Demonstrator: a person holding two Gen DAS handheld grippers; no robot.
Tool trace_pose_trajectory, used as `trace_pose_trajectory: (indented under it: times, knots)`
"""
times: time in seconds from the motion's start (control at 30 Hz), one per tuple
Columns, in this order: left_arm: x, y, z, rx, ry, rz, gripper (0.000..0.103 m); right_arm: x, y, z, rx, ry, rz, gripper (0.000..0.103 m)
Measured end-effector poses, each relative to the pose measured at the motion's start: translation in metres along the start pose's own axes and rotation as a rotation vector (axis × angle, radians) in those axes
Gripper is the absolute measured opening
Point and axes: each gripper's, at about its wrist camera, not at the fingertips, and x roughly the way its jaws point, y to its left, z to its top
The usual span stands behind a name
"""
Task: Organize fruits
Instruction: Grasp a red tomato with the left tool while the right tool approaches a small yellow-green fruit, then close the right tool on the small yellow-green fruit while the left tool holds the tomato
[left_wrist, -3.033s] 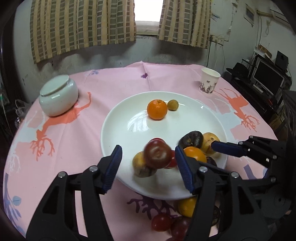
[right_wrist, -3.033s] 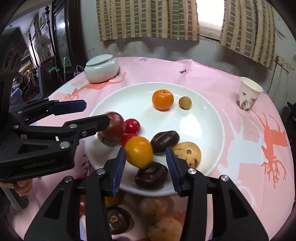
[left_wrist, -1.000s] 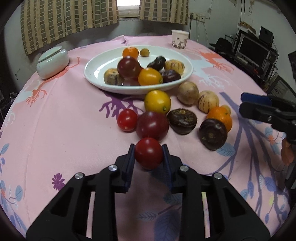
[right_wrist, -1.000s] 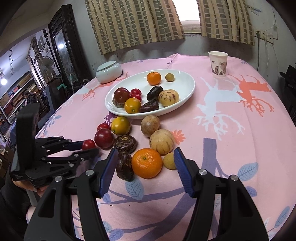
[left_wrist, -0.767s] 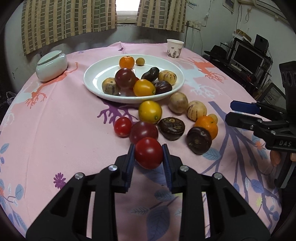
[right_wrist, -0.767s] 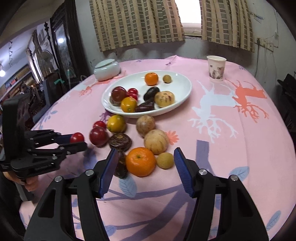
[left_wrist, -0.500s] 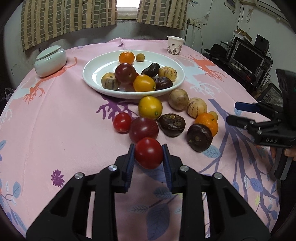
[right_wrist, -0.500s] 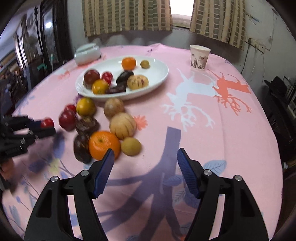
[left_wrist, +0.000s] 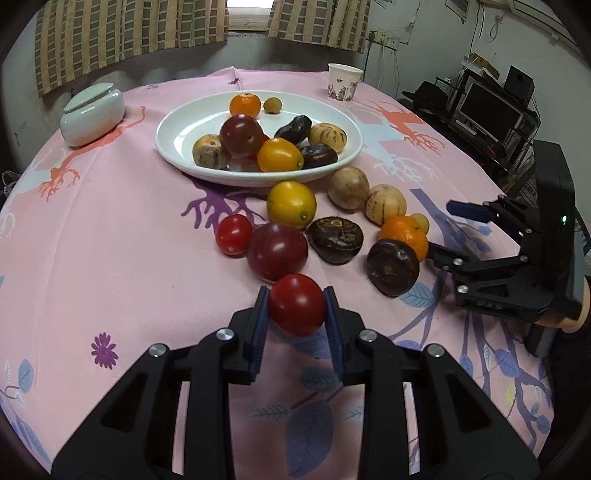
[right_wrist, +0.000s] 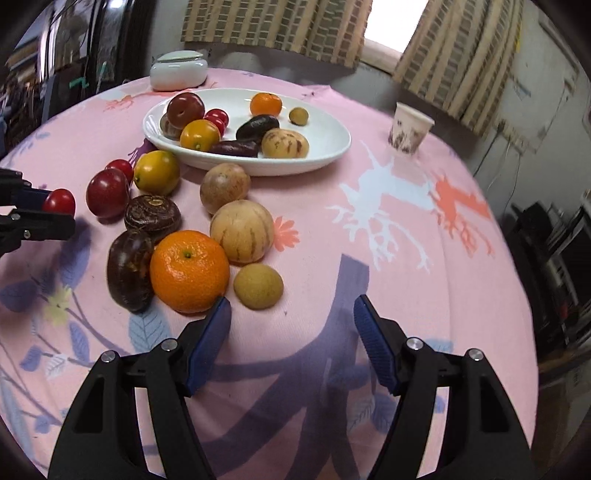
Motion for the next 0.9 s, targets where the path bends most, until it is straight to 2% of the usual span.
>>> trace_pose_trajectory:
  times: [0.07, 0.17, 0.3, 0.63, 0.8, 0.9]
  knots:
    - [0.000, 0.000, 0.000, -0.001, 0.002, 0.000, 0.030, 0.000, -0.002, 0.002, 0.015, -0.014, 0.019, 0.069]
    - [-0.002, -0.001, 0.000, -0.003, -0.007, -0.002, 0.030, -0.001, -0.004, 0.005, 0.032, -0.025, 0.104, 0.050]
    - [-0.002, 0.000, 0.000, -0.009, -0.004, -0.009, 0.030, 0.006, 0.004, 0.007, 0.007, 0.008, 0.122, 0.034]
    - [-0.002, 0.001, 0.001, -0.016, -0.002, -0.016, 0.030, 0.007, 0.002, 0.007, 0.039, 0.013, 0.150, 0.033]
    - [0.000, 0.000, -0.001, -0.011, 0.009, -0.010, 0.030, 0.011, -0.004, 0.008, 0.076, 0.025, 0.172, 0.038]
    - [0.001, -0.001, -0.001, -0.009, 0.010, -0.008, 0.030, 0.012, 0.000, 0.011, 0.048, 0.021, 0.163, 0.037]
